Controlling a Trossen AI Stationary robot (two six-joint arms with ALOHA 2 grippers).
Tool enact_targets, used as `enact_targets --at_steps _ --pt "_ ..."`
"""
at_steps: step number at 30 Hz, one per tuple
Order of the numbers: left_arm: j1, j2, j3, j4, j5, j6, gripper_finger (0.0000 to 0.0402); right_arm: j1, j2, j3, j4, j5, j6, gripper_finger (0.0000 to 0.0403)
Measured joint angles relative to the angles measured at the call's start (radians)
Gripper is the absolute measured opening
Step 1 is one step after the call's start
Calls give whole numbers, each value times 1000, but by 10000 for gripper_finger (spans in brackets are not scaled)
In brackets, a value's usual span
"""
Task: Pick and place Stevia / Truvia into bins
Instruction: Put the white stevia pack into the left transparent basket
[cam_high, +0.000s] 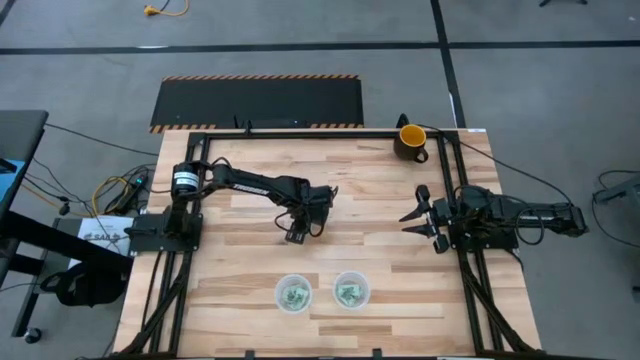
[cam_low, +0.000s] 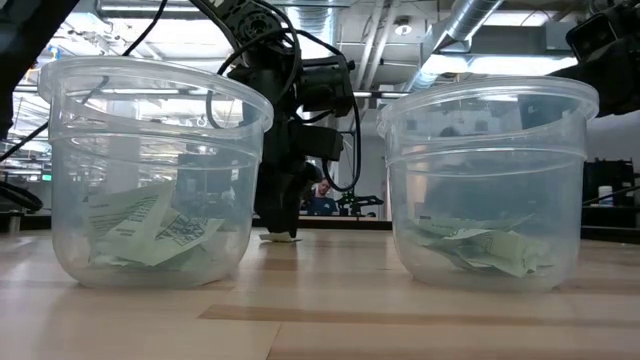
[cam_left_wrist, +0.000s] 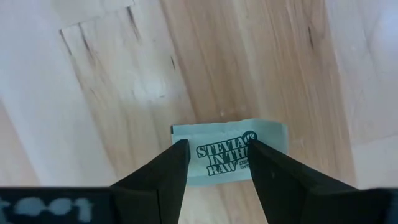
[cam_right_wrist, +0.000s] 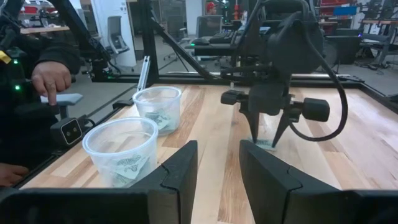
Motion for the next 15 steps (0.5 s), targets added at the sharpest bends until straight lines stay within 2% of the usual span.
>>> enact_targets --at_steps 7,15 --pt "0 0 0 1 -16 11 156 0 0 0 0 0 0 113" --pt "0 0 0 4 -32 37 78 0 0 0 0 0 0 113"
